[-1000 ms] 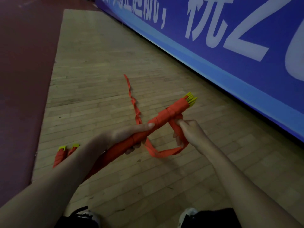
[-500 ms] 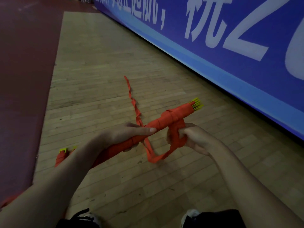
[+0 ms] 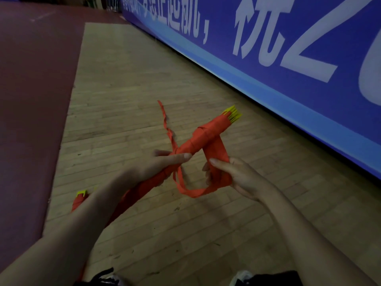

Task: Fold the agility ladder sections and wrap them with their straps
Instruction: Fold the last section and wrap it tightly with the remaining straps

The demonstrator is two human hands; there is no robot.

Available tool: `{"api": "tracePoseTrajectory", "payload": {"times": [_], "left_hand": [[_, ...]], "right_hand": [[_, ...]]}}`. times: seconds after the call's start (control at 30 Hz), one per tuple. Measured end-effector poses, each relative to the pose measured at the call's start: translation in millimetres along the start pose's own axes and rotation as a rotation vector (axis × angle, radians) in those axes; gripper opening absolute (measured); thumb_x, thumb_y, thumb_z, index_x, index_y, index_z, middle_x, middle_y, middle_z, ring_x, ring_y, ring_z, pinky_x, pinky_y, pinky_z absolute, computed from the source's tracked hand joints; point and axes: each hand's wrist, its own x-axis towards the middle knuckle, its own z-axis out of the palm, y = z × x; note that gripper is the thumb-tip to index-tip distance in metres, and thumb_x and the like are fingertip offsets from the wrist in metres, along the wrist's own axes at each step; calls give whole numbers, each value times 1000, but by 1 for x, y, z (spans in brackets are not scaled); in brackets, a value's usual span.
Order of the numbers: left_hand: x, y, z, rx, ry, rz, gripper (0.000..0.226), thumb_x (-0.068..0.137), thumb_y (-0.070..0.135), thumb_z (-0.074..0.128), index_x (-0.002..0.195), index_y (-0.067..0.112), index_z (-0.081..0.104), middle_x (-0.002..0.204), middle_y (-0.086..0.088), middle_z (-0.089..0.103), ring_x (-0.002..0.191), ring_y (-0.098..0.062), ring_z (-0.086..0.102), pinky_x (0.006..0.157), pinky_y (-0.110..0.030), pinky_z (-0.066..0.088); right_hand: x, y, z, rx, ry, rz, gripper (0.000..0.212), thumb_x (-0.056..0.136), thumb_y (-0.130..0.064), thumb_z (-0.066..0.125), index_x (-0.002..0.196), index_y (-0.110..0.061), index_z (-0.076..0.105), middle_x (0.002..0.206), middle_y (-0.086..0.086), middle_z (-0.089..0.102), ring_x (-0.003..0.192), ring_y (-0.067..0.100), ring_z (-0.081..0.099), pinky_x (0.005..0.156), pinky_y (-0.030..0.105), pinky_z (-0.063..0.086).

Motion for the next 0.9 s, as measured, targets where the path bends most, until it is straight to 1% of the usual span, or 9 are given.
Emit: {"api": "tracePoseTrajectory", "payload": {"times": [0.1, 0.17, 0.3, 0.37, 0.47, 0.53, 0.63, 0.77, 0.9], "left_hand": [[2, -1, 2, 26, 43, 11, 52, 62, 72, 71, 82, 24, 68, 56, 8, 59, 49, -7, 56, 48, -22, 45], [3, -1, 9, 100, 109, 36, 38, 75, 61, 69, 85, 24, 67, 50, 15, 57, 43, 2, 53, 46, -11, 39], [3, -1, 23, 323, 225, 68, 32, 79, 57, 66, 90, 26, 64, 66, 13, 57, 58, 2, 51, 49, -6, 37], [4, -3, 27, 401, 292, 91, 40, 76, 63, 64, 92, 27, 62, 69, 8, 59, 64, -6, 56, 55, -10, 41], [9, -10, 36, 686, 373, 80, 57, 73, 75, 54, 104, 27, 56, 91, -2, 67, 88, -27, 64, 76, -37, 50], [11, -13, 47, 861, 415, 83, 61, 78, 72, 53, 116, 24, 51, 105, -8, 65, 97, -32, 62, 79, -39, 50], [9, -14, 66, 1011, 468, 119, 59, 83, 64, 54, 125, 24, 43, 112, -11, 59, 101, -31, 61, 77, -35, 44], [7, -20, 82, 1181, 424, 92, 55, 89, 55, 53, 131, 23, 37, 119, -10, 52, 106, -28, 57, 80, -35, 41], [4, -20, 88, 1249, 372, 137, 60, 86, 55, 56, 130, 20, 35, 120, -10, 50, 107, -27, 56, 80, -35, 39]], "right_hand": [[1, 1, 0, -70, 43, -27, 25, 99, -15, 43, 92, -2, 63, 59, 4, 64, 53, 10, 61, 54, 20, 50], [4, 2, 4, -134, 121, -69, 28, 101, -16, 41, 93, 0, 62, 49, 1, 56, 40, 7, 49, 44, 16, 40], [11, 7, 13, -177, 194, -89, 37, 102, -16, 38, 79, 9, 50, 38, -7, 37, 33, 6, 32, 40, 21, 27], [14, 6, 11, -178, 213, -69, 43, 103, -21, 37, 90, 18, 51, 38, -8, 31, 34, 5, 27, 38, 19, 22], [14, 1, 12, -254, 313, -3, 64, 100, -45, 37, 94, 15, 59, 37, -12, 32, 31, 1, 29, 37, 16, 23], [14, 2, 16, -367, 423, 68, 73, 93, -63, 36, 88, 3, 69, 31, -11, 38, 27, 2, 37, 40, 18, 26], [16, 9, 19, -379, 516, 226, 86, 82, -78, 36, 86, 1, 70, 30, -11, 39, 25, 2, 36, 38, 21, 26], [18, 21, 17, -338, 464, 434, 81, 78, -81, 40, 84, -5, 65, 29, -10, 35, 22, 5, 30, 33, 17, 22], [20, 28, 11, -133, 391, 523, 63, 84, -67, 42, 67, -7, 55, 36, -6, 21, 28, 9, 16, 35, 14, 11]]}}
